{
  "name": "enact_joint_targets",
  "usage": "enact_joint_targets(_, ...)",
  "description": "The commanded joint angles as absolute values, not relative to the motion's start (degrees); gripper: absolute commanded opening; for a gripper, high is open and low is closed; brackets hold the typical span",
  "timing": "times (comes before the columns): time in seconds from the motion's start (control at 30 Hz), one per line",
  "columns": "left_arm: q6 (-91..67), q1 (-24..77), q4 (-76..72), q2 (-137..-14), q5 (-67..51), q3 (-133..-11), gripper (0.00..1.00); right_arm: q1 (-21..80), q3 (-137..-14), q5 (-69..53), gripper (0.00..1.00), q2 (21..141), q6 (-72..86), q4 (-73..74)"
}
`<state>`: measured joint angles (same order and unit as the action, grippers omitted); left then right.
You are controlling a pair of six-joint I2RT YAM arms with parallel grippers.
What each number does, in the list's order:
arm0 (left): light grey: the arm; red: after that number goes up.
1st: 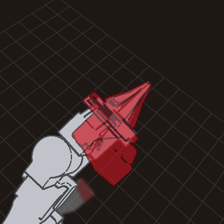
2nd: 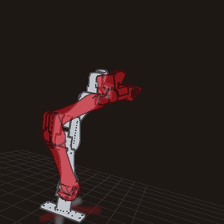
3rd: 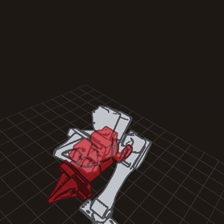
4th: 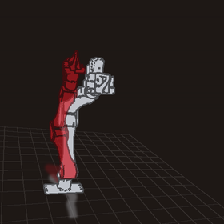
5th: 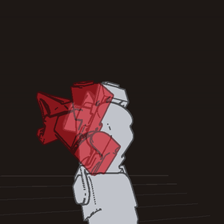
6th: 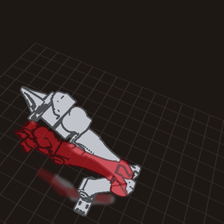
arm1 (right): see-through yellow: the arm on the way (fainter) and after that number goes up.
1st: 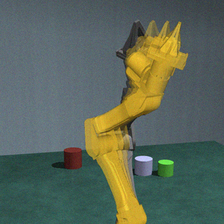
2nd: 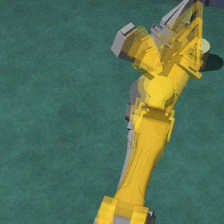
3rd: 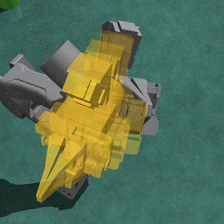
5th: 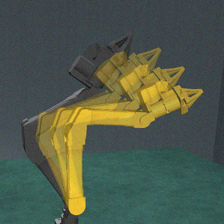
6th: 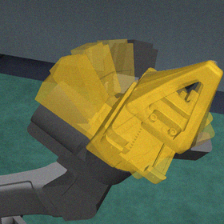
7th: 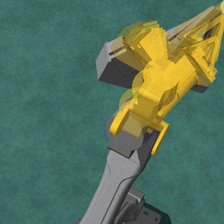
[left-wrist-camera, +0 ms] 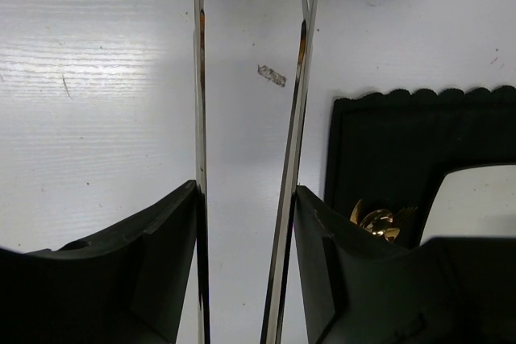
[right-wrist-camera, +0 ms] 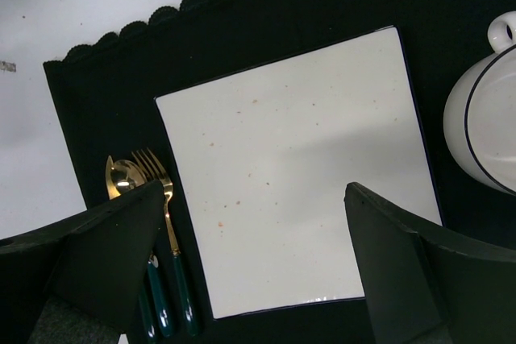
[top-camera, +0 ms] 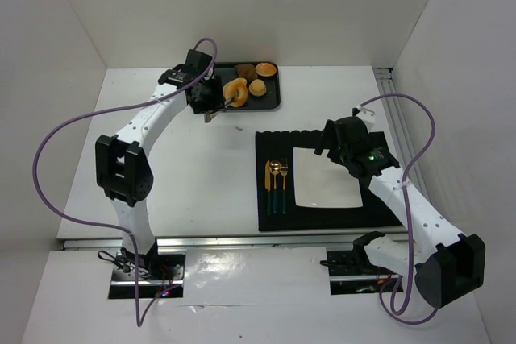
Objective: Place the bread
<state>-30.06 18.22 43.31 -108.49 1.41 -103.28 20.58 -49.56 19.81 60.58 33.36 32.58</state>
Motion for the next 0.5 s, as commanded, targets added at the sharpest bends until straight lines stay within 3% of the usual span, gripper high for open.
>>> enact_joint_targets(0.0, -31.82, 17.75, 40.52, -109.60, 0.70, -105.38, 0.60, 20.21, -51.86, 21.01, 1.00, 60.12, 32.96, 32.96)
enact_joint_targets(0.23, -31.29, 17.23, 40.52, -114.43, -0.52, -107.67, 0.57, 20.21, -50.80, 21.01, 1.00, 60.64, 32.96, 32.96)
enact_joint_targets(0.4, -31.29, 17.23, 40.52, -114.43, -1.85, -108.28, 0.40, 20.21, -50.80, 21.01, 1.00, 60.64, 32.96, 32.44)
enact_joint_targets(0.47, -31.29, 17.23, 41.04, -112.16, -1.24, -108.28, 0.27, 20.21, -50.80, 20.48, 1.00, 60.64, 32.96, 31.91)
